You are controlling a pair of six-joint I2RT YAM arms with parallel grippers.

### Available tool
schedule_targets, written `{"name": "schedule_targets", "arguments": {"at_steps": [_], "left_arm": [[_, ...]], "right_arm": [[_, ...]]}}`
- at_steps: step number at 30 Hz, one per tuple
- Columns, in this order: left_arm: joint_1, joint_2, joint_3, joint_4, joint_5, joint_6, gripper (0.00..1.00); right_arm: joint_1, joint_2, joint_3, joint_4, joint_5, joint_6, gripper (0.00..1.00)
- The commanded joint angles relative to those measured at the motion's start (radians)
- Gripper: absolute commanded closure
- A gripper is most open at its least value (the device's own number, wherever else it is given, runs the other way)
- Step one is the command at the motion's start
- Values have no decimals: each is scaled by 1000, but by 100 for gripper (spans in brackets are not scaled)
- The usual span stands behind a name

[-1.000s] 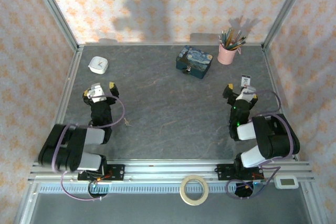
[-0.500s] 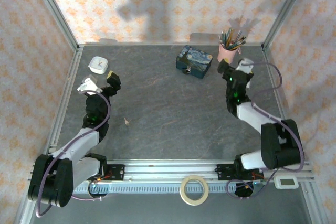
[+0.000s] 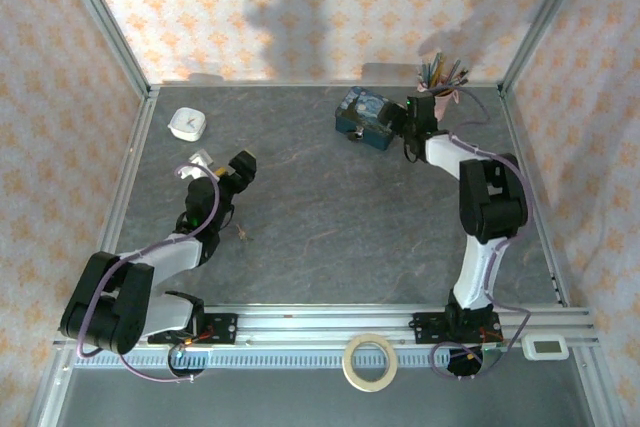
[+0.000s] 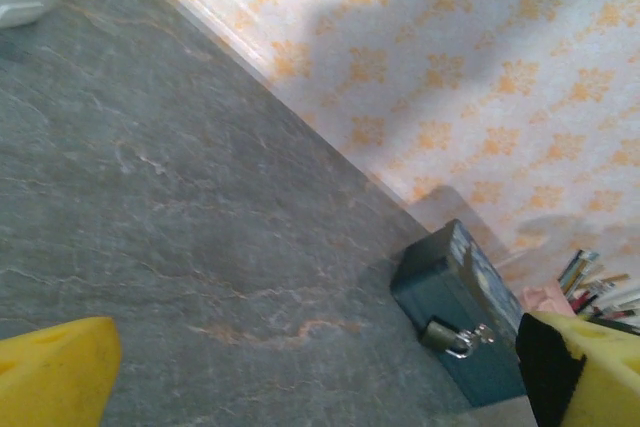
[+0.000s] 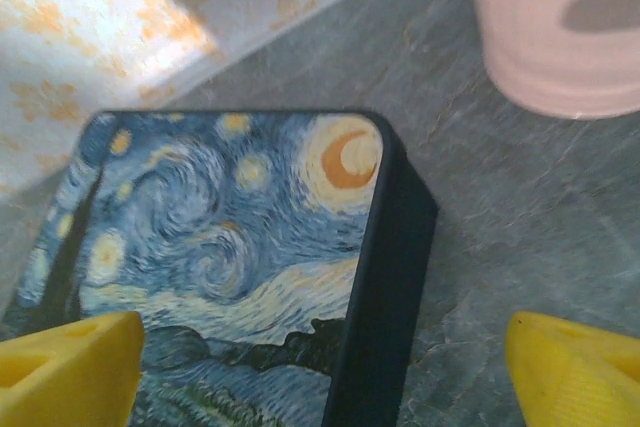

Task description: Unlock the padlock with the key

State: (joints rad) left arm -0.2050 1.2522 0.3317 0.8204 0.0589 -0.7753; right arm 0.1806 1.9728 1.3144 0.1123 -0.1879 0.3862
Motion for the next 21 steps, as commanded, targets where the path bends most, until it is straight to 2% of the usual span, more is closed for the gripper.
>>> {"name": "schedule_targets", "arguments": {"at_steps": [1,8,14,21], "left_arm": [[-7,-18,-11,12,34,-24,1],[-8,-78,-29,-39,8,-1,1],[-9,-99,-51,-20,-14,-14,1],[-10,-84,-51,-4,-8,-22,1]], "right_arm": [[3,69,99,-68,-82,4,9],[19,193,231,-128,-130,-28,18],[101,242,288,-243,-119,-204,32],[198,227,232,-311,-156,-374,37]]}}
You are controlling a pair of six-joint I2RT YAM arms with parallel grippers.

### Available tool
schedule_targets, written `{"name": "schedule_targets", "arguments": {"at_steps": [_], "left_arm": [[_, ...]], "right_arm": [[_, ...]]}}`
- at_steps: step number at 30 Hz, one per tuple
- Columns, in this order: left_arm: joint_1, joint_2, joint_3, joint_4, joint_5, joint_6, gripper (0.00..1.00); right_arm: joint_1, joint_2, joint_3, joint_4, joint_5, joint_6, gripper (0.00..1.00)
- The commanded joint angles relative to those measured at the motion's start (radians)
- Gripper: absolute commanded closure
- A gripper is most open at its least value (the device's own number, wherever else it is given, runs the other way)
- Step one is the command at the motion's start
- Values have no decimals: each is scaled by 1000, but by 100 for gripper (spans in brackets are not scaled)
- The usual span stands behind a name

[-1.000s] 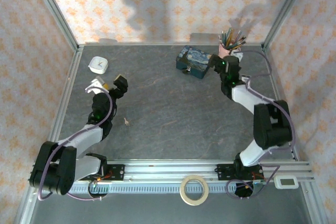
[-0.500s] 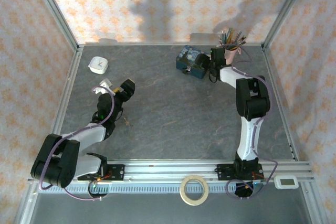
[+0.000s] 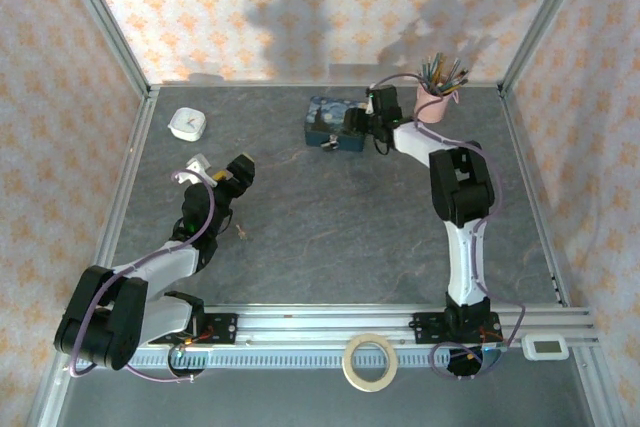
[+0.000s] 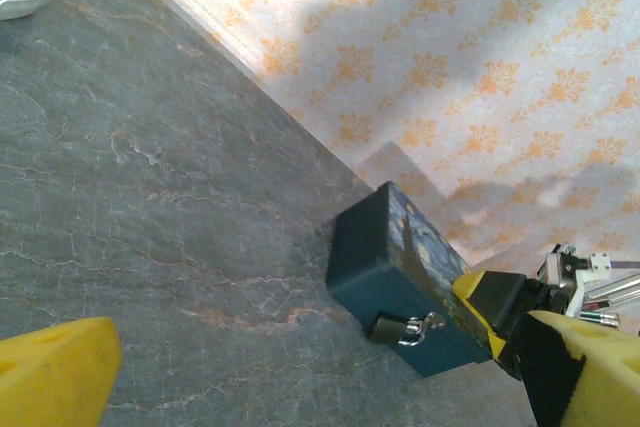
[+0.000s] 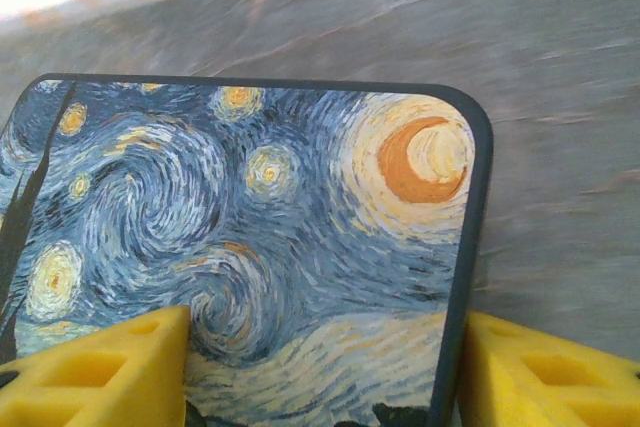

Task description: Unlock the padlock with the key

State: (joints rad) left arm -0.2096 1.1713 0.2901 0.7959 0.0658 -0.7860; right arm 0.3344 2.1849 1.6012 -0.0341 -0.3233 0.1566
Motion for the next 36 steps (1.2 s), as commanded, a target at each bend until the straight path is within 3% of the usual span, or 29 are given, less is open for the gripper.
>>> {"name": "schedule_targets", "arguments": {"at_steps": [1,9,12,16,21,26,30,36], "left_arm": [[-6,3,-8,23,-9,-12,1],[-20,101,30,61,123,2,1],[-44,148,60,68,158,8,2],[-93,206,124,36,183,30,2],[-108,213,126,26,101,-16,2],[-107,189,109,11,-23,-53,1],[-107,202,114,34,-52,-79,1],[-107,224,118,58,-51,-117,1]], "right_arm": [[59,4,-71,-171,-20,-166,37],[85,-70,-186,-135,-74,-205,35],[85,-109,-188,-99,-86,-160,30],[86,-202,-219,-34,-17,-27,14],[98,-418,-422,55,101,103,9],[138,-582,-607,57,79,153,11],[248,-608,-668,50,79,194,12],[372,-518,-670,167,141,333,15]]}}
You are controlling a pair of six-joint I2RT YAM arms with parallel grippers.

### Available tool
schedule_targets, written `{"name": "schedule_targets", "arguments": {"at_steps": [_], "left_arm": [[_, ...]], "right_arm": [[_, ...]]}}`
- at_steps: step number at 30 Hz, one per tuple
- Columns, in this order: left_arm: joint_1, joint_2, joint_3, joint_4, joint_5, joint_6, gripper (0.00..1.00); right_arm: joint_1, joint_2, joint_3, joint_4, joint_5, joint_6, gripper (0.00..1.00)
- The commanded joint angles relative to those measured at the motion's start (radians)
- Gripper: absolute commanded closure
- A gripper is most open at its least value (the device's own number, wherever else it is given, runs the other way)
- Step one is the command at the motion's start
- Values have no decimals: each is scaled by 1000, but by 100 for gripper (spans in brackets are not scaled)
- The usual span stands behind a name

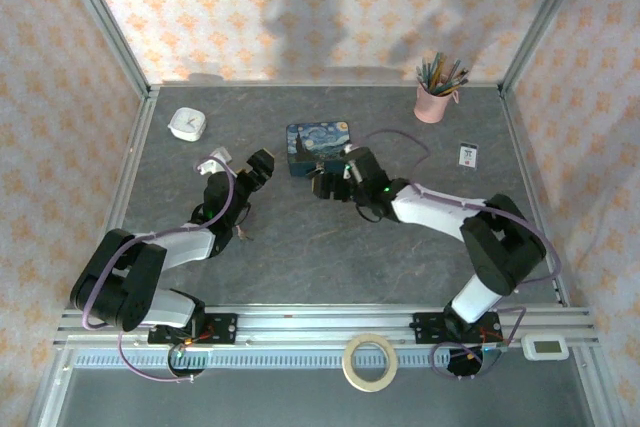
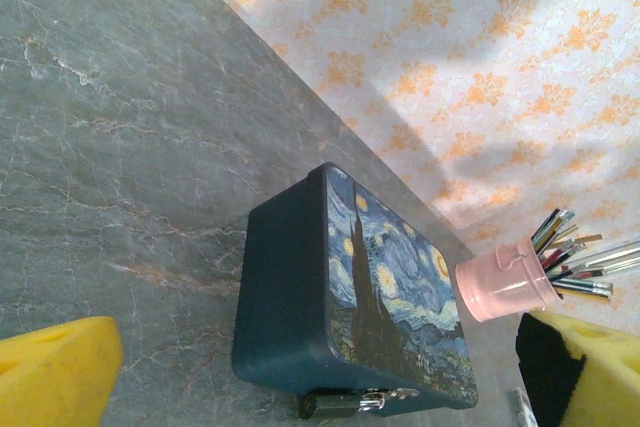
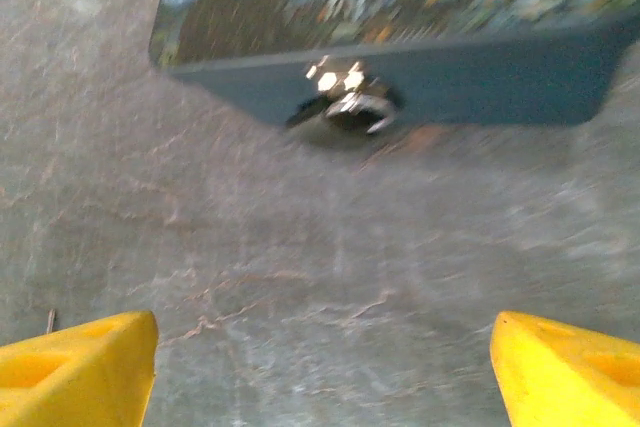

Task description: Unlock the padlock with the key

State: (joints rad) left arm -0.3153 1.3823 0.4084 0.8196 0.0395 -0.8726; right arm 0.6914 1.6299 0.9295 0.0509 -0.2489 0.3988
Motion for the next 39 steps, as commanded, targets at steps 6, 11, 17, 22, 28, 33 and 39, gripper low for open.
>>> {"name": "schedule_targets", "arguments": {"at_steps": [6,11,17,22,28,33,39], "left_arm": [[-2,-46,-10,-40,-39,6,1],[-1,-127,-54,-84,-94,31,1],[-1,-202,-81,-134,-133,61,1],[-1,-239,-97,-152,-156,67,1],[-1,-244,-108,-152,-167,66,1],[-1,-236,-99,-144,-165,66,1],[-1,-232,-96,-149,-164,72,1]], "right_arm": [[42,191,108,110,208,102,16],[42,315,194,124,261,122,18],[47,390,236,179,305,174,19],[49,422,252,145,438,172,27],[49,401,245,68,512,91,49],[49,316,179,67,482,14,51],[47,266,173,-55,529,-107,53]]}}
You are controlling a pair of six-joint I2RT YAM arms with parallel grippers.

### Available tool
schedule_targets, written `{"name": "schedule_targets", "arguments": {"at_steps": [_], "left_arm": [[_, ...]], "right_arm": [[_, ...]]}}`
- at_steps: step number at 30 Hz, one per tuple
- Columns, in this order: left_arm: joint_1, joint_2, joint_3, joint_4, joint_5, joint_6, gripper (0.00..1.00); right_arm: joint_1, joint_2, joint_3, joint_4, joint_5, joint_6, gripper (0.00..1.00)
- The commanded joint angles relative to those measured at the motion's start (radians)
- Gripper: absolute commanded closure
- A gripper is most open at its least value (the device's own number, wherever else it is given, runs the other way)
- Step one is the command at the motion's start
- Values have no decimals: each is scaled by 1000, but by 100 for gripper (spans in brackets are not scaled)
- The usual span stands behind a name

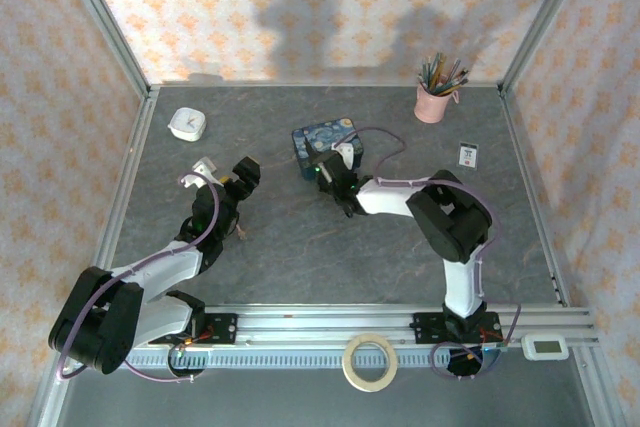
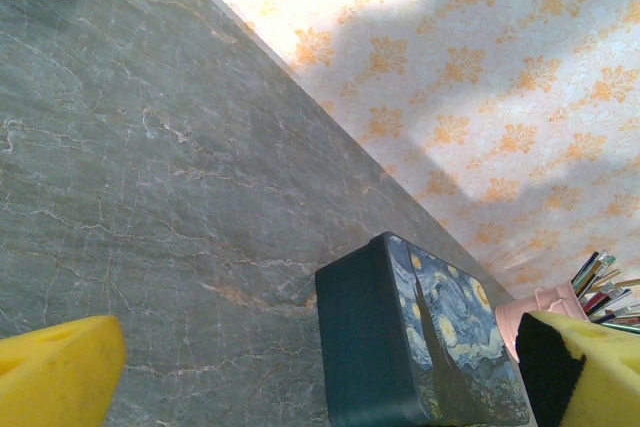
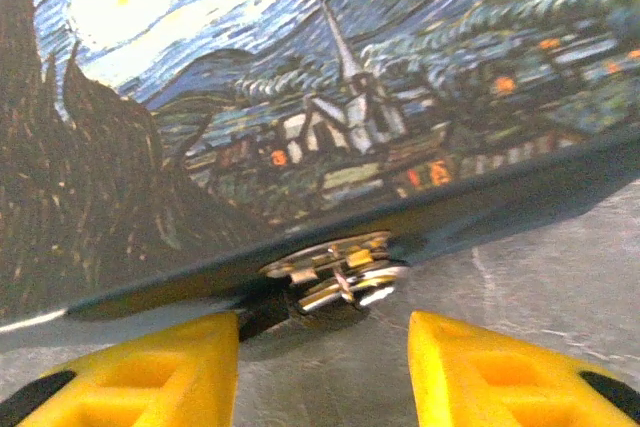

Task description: Unlock the padlock with the key

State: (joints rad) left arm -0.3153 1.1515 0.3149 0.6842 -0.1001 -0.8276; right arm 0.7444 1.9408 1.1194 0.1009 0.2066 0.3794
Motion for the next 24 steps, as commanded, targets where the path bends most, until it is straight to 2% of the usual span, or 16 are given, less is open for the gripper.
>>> {"name": "schedule_targets", "arguments": {"at_steps": [1,6,9,12,20,24], "left_arm": [[-1,-1,-3,-14,-25,27,1],[0,2,1,-14,-25,27,1],[0,-1,3,-14,-20,25,1],[-1,-6,3,-21,-20,25,1],[-1,-31,-9,-32,-26,22,1],[0,-48,-14,-44,-34,25,1]], "right_arm": [[-9,-53,-23,-111,67,-110,52],[-45,-84,-38,-102,-92,-161,45],[-86,-91,-67,-22,-275,-157,33],[-107,-87,-81,69,-412,-134,28],[-153,-23,-69,234,-478,-37,29],[-157,10,-48,238,-459,-38,31]]}}
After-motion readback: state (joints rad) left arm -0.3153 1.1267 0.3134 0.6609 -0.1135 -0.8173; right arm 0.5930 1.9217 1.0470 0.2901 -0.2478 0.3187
